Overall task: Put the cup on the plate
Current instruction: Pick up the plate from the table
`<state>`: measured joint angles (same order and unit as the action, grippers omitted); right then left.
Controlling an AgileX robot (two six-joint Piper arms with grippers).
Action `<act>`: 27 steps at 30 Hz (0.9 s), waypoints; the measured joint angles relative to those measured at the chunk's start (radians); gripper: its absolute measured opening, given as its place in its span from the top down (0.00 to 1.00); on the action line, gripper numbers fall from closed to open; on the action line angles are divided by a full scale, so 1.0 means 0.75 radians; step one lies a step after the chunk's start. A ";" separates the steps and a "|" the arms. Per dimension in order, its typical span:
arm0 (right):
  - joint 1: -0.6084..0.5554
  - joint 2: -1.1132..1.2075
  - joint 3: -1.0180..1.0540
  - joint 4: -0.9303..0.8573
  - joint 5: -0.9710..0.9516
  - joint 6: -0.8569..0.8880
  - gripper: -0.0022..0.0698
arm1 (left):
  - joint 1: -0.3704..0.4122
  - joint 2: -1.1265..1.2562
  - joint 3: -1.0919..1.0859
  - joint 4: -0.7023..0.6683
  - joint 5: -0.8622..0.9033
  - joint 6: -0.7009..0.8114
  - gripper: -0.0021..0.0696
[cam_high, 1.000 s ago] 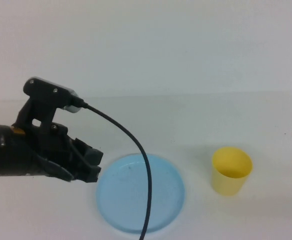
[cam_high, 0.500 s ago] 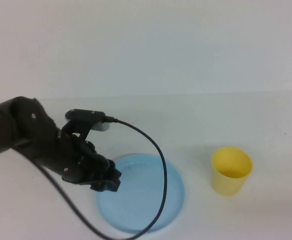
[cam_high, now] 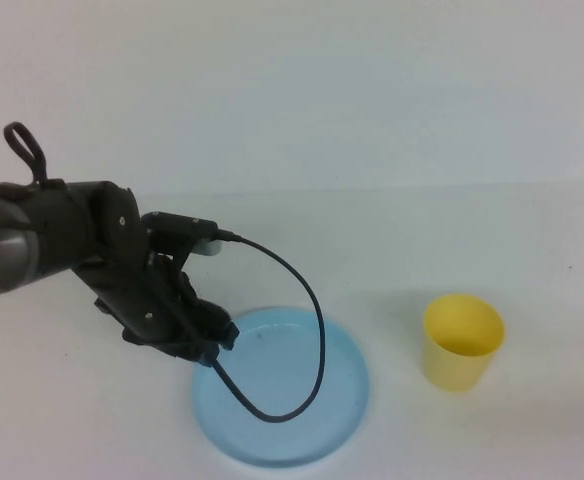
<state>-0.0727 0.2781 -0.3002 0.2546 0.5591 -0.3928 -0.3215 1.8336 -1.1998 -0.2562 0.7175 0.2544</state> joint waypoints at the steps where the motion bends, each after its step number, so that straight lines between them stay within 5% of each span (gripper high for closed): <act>1: 0.000 0.000 0.000 0.000 0.000 0.000 0.97 | 0.000 0.011 -0.003 -0.001 0.009 0.000 0.49; 12: 0.000 0.000 0.000 -0.005 0.003 0.000 0.97 | 0.000 0.091 -0.003 0.000 0.024 0.005 0.50; 21: 0.000 0.000 0.000 -0.005 0.003 0.000 0.97 | 0.000 0.121 -0.003 -0.003 0.026 0.059 0.97; 27: 0.000 0.000 0.000 -0.020 0.003 0.000 0.97 | 0.000 0.121 -0.082 -0.016 0.075 0.117 0.97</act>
<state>-0.0727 0.2781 -0.3002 0.2397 0.5614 -0.3928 -0.3215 1.9241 -1.2613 -0.2679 0.7738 0.3421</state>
